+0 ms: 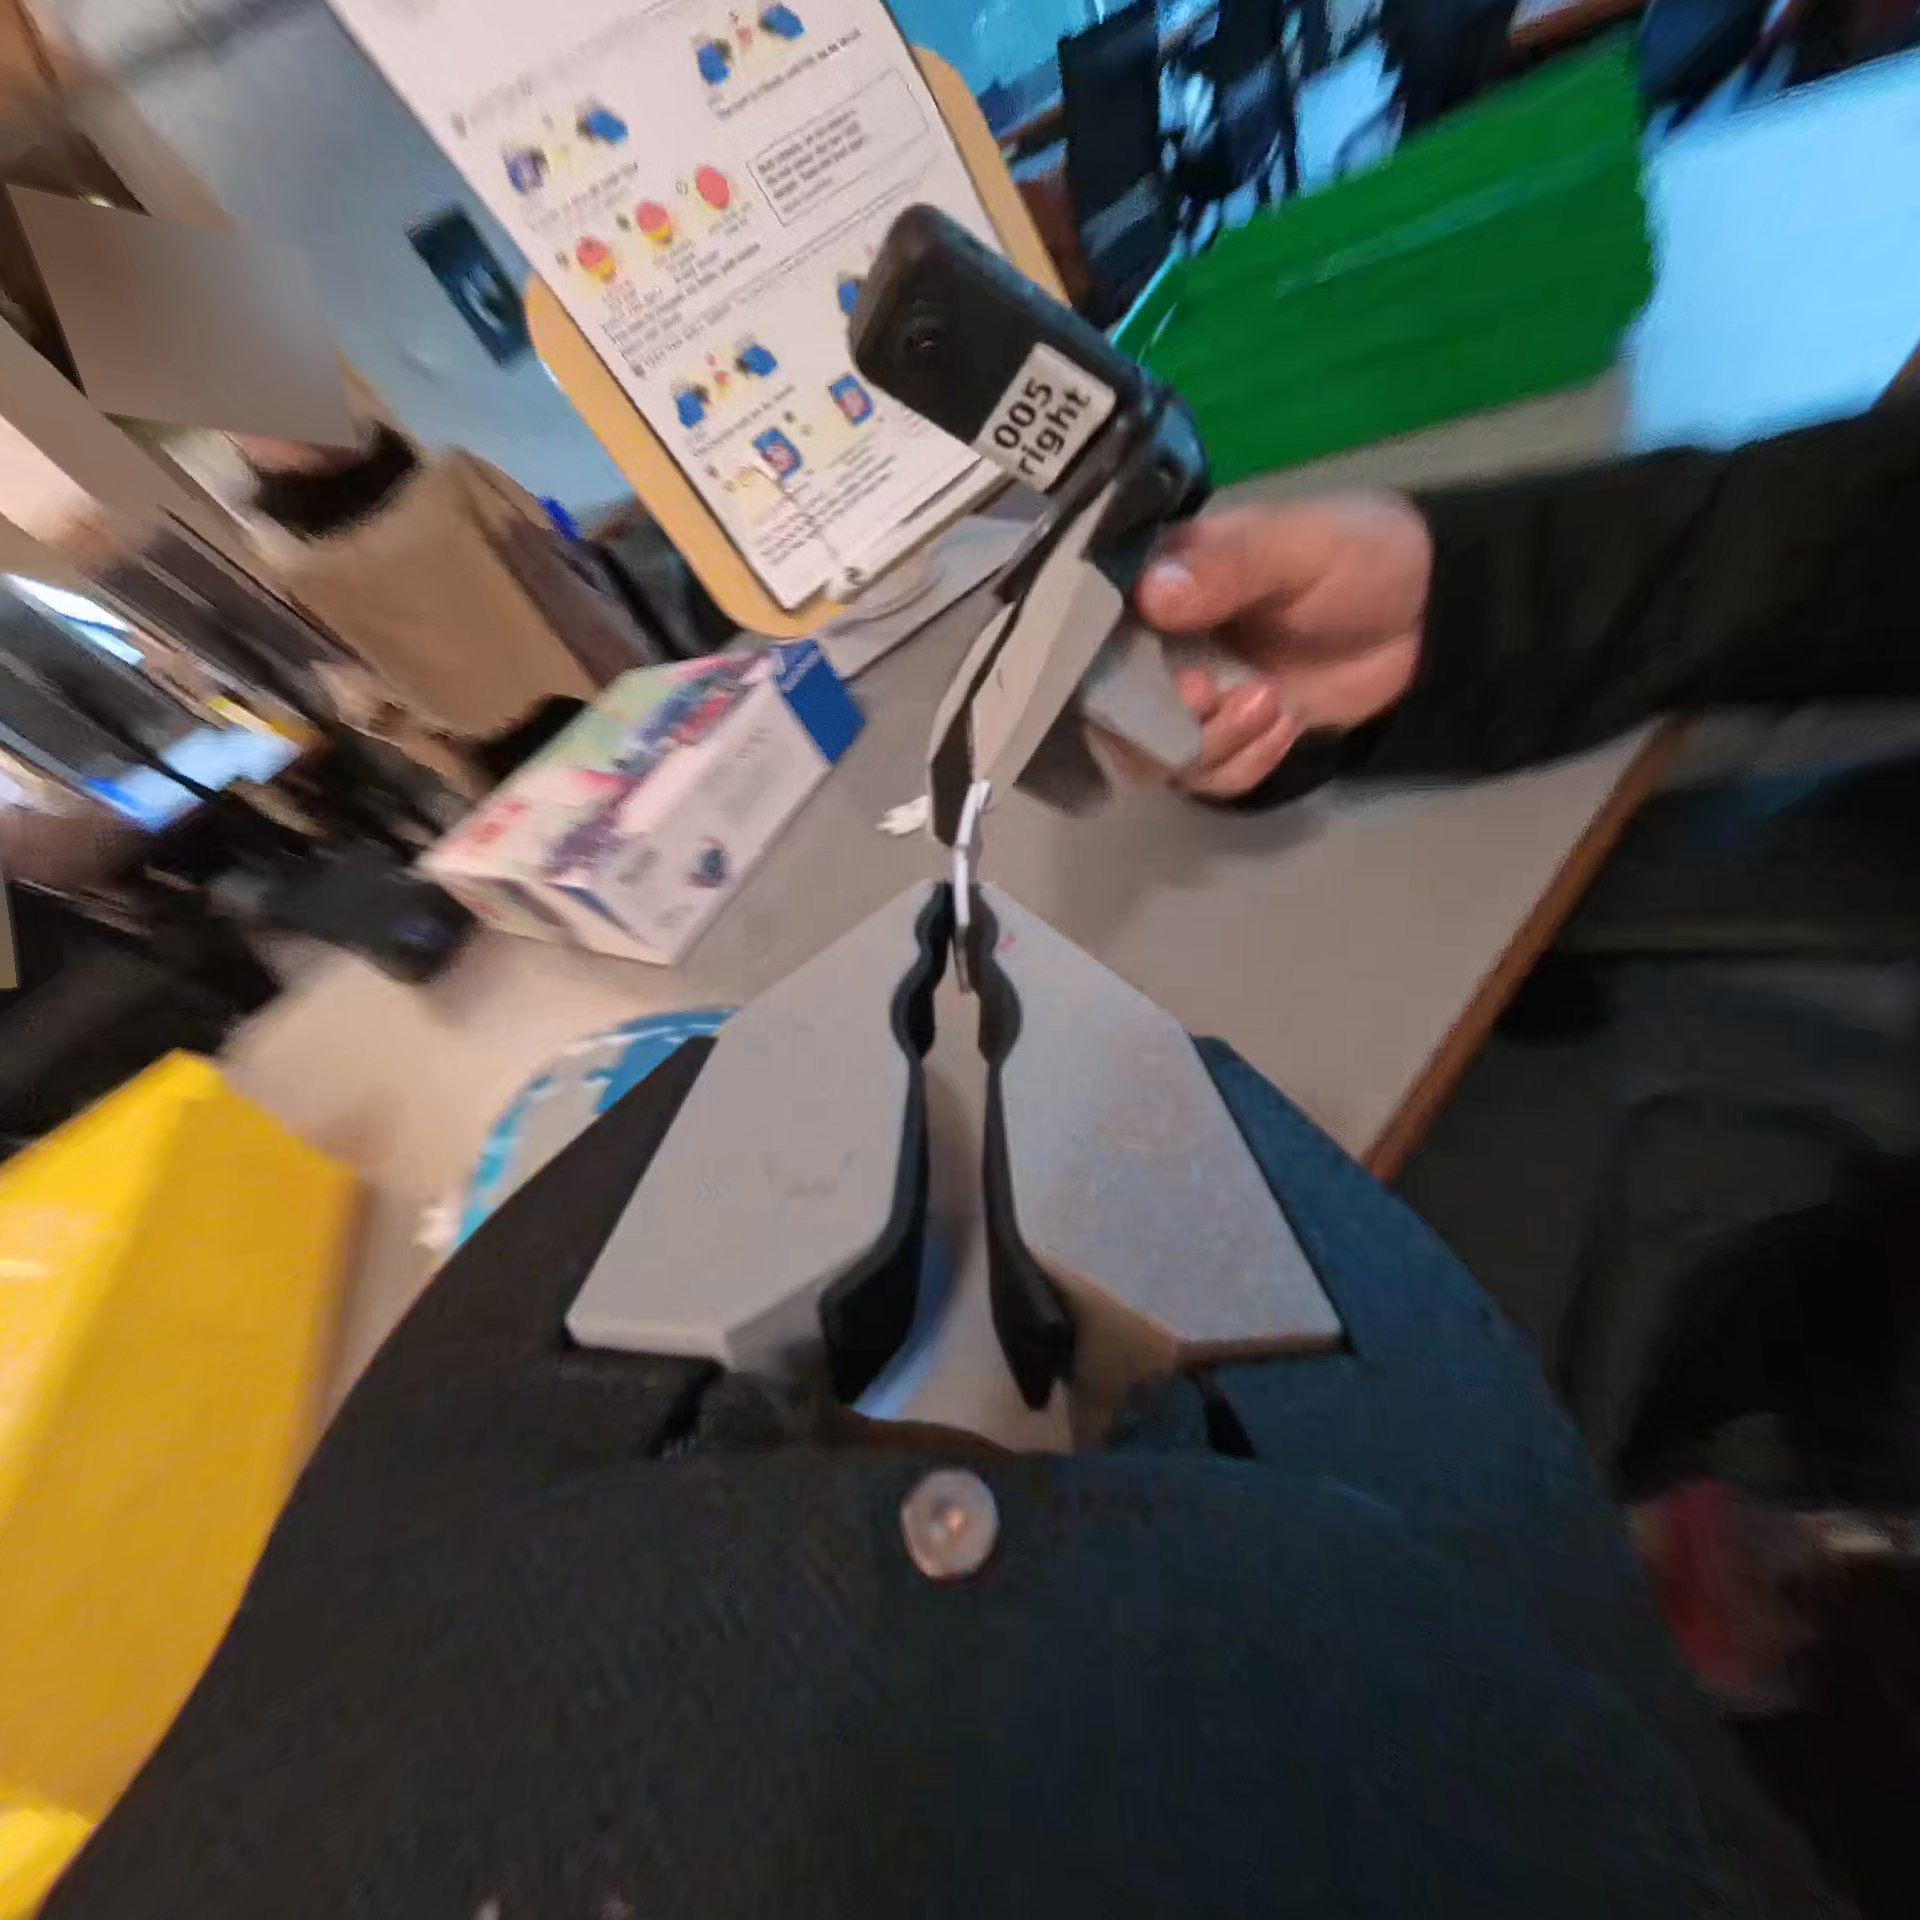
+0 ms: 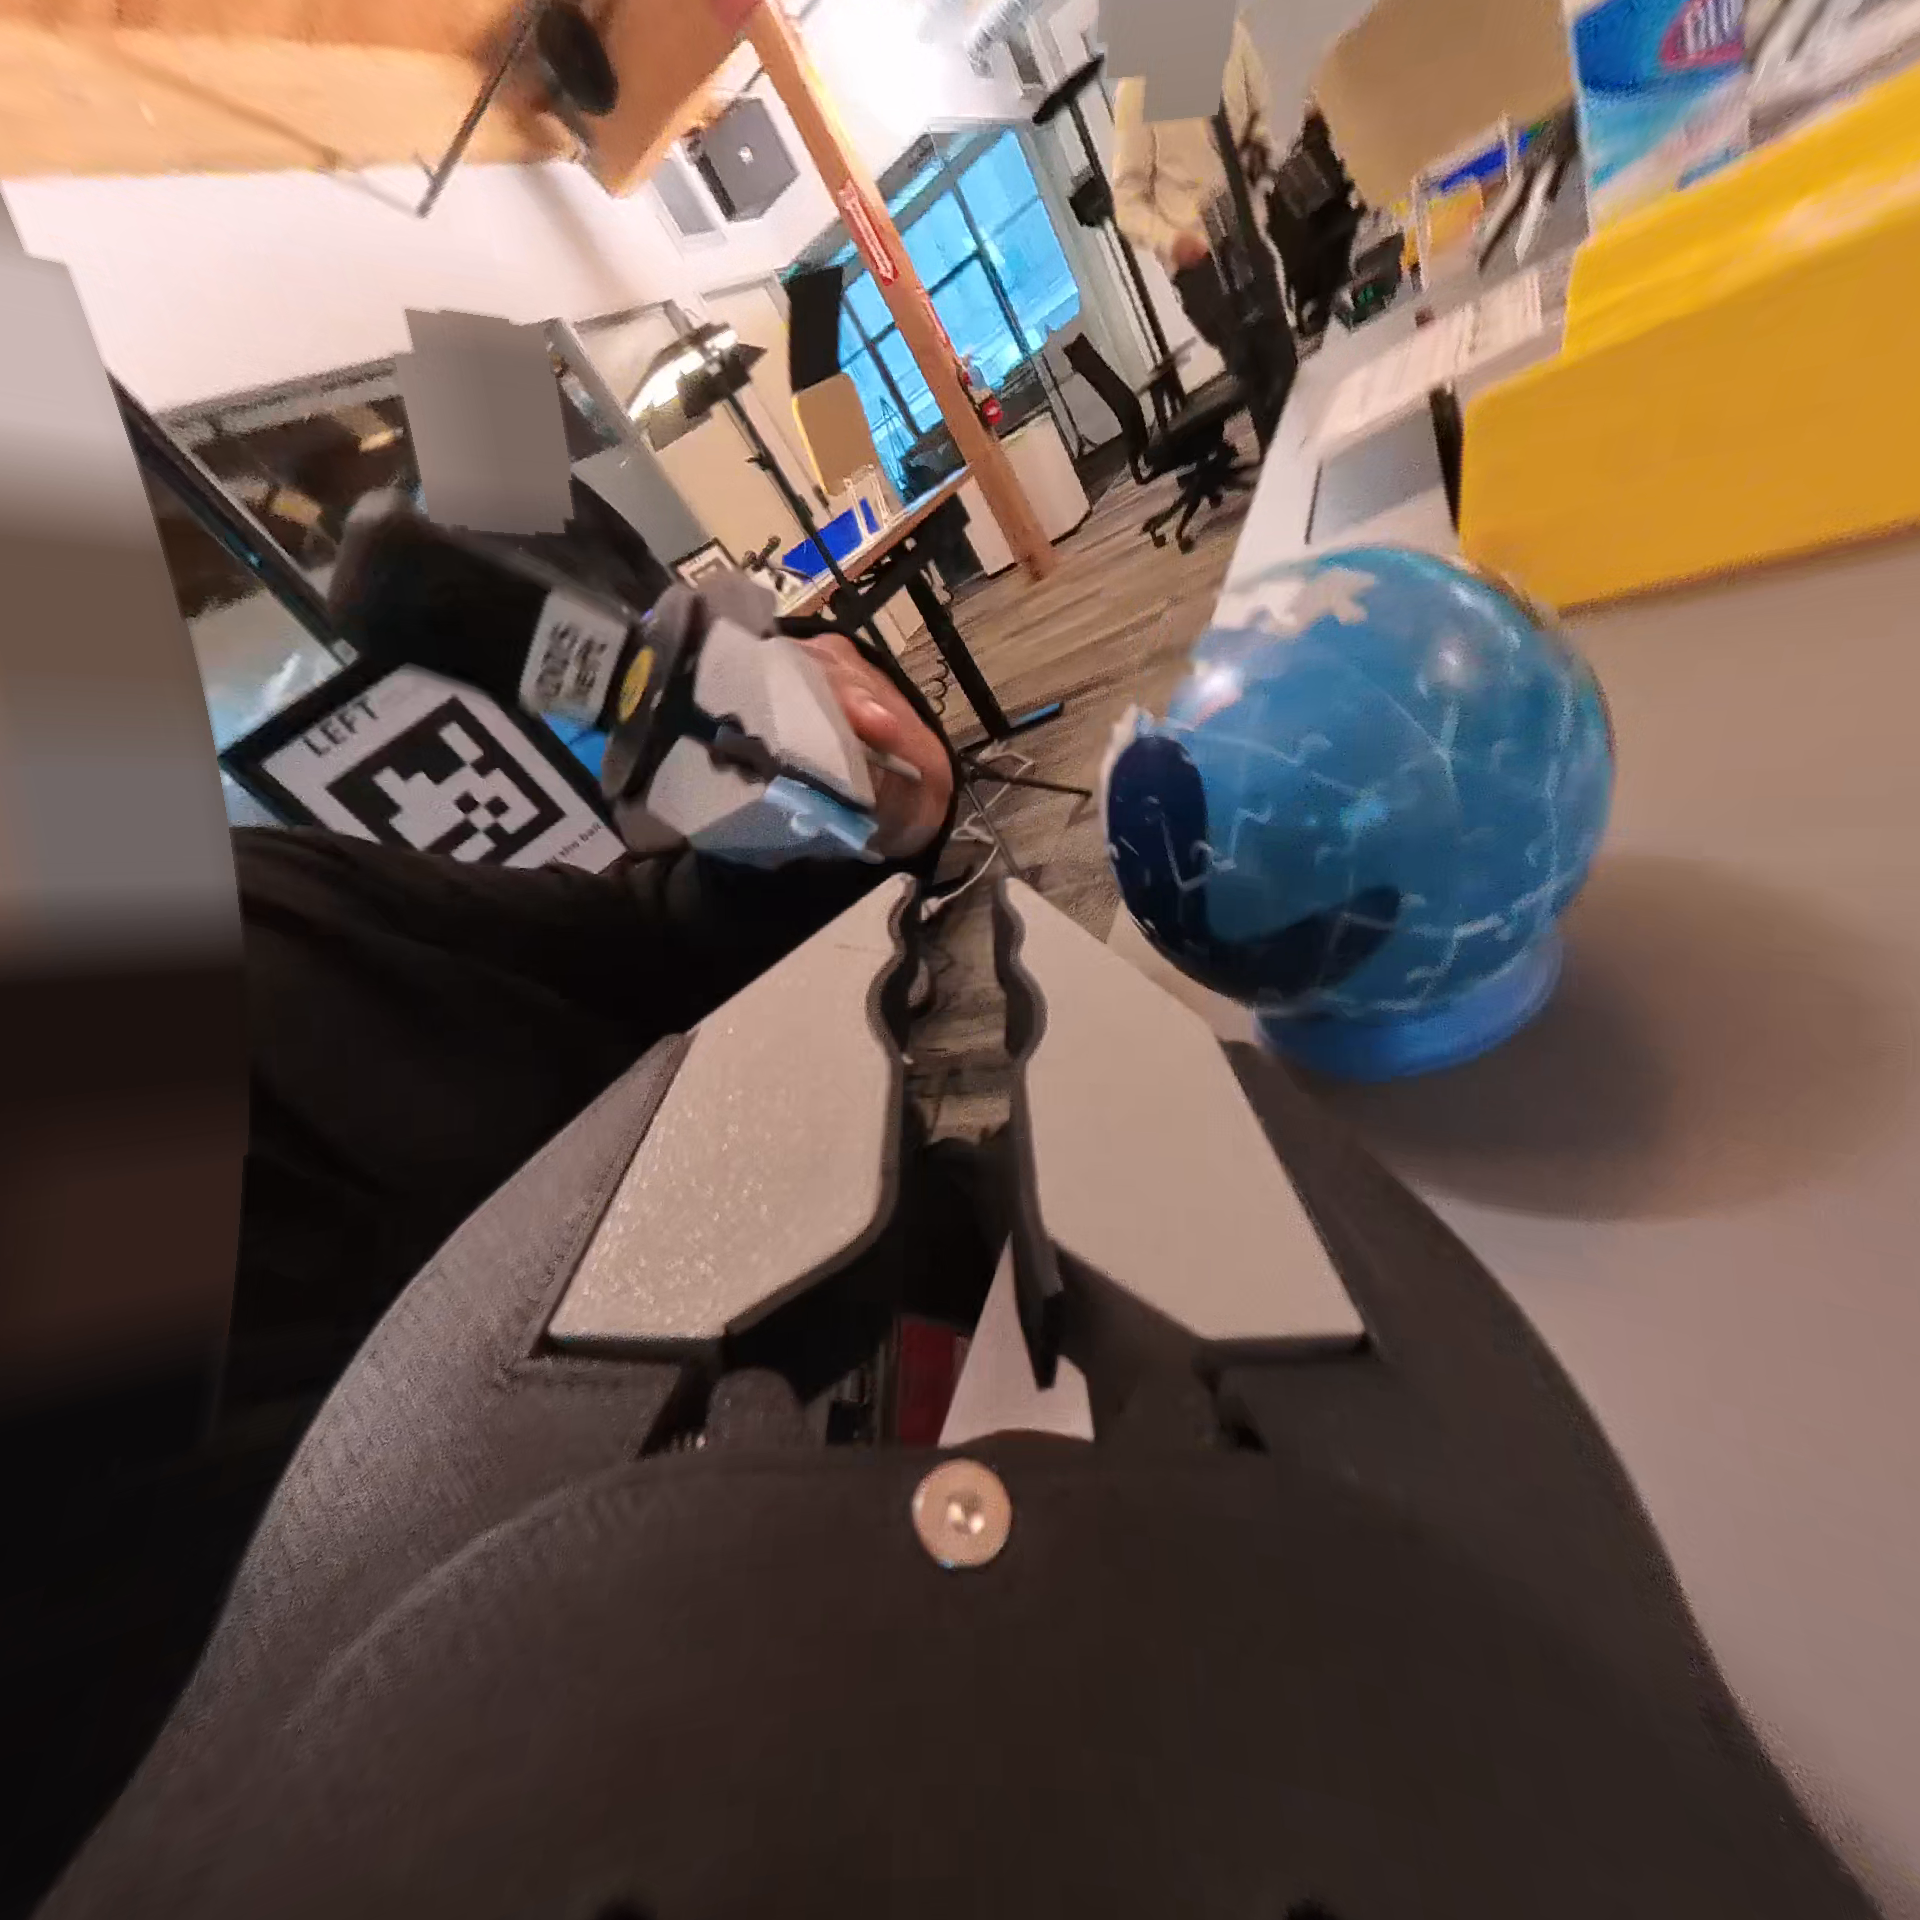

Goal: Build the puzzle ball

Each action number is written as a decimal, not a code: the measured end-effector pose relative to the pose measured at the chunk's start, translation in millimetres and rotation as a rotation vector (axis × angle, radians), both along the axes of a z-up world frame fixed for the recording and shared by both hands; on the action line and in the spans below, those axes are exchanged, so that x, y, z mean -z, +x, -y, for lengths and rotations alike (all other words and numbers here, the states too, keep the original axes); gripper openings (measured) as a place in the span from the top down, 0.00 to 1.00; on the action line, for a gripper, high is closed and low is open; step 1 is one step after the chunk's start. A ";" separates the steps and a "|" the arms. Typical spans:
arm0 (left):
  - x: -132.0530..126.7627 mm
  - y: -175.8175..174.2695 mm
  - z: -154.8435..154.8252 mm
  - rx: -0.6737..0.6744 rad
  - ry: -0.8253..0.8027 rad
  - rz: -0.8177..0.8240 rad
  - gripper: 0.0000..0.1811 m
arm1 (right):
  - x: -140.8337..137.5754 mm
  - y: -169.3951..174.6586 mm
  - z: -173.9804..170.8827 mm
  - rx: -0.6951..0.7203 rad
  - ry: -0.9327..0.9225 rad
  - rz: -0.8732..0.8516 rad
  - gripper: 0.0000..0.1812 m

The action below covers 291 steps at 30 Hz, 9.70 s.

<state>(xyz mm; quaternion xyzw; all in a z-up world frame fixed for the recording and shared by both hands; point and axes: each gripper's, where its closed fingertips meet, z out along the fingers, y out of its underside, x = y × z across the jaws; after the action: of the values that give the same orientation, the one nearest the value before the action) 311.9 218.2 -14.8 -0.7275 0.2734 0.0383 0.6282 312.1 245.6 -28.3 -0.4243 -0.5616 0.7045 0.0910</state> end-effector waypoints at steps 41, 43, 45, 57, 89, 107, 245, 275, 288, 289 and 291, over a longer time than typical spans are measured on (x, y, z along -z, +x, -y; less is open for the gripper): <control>99.6 -151.1 74.0 -0.335 -0.243 0.378 0.64 | 41.1 -22.0 -53.1 0.240 0.187 0.091 1.00; 110.4 -154.0 67.8 -0.313 -0.263 0.348 0.61 | 61.2 -24.5 -65.4 0.288 0.254 0.177 1.00; 115.0 -157.4 58.2 -0.286 -0.273 0.254 0.58 | 77.8 -24.1 -69.4 0.287 0.296 0.251 1.00; 114.2 -146.8 26.5 0.155 -0.367 0.166 0.48 | 121.9 -30.6 -80.2 0.294 0.509 0.390 1.00; 95.9 -207.9 16.3 0.234 -0.227 0.169 0.60 | 127.2 -49.6 -87.7 0.362 0.648 0.371 1.00; 123.6 -191.9 -4.4 0.221 -0.163 -0.275 0.46 | 74.8 -72.7 -20.4 0.392 0.981 -0.128 0.49; 54.6 70.3 -53.3 0.155 -0.331 0.812 0.89 | 40.2 69.8 -22.6 0.576 0.969 -0.051 0.89; 58.6 39.6 0.8 0.162 -0.307 0.340 0.86 | 38.4 38.5 22.2 0.398 0.719 -0.096 1.00; 42.5 25.7 12.5 0.189 -0.232 0.379 0.93 | 4.0 9.4 41.9 0.392 0.412 -0.245 1.00; 41.8 25.2 13.1 0.193 -0.228 0.387 0.94 | 3.7 8.9 42.8 0.390 0.401 -0.249 1.00; 39.6 24.8 14.0 0.203 -0.220 0.409 0.96 | 1.9 9.1 44.4 0.384 0.377 -0.266 1.00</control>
<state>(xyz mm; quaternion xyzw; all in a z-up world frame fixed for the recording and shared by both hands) 336.8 204.2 -54.4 -0.7528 0.2148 -0.2028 0.5882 321.3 201.2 -30.2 -0.4022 -0.5751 0.6071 0.3727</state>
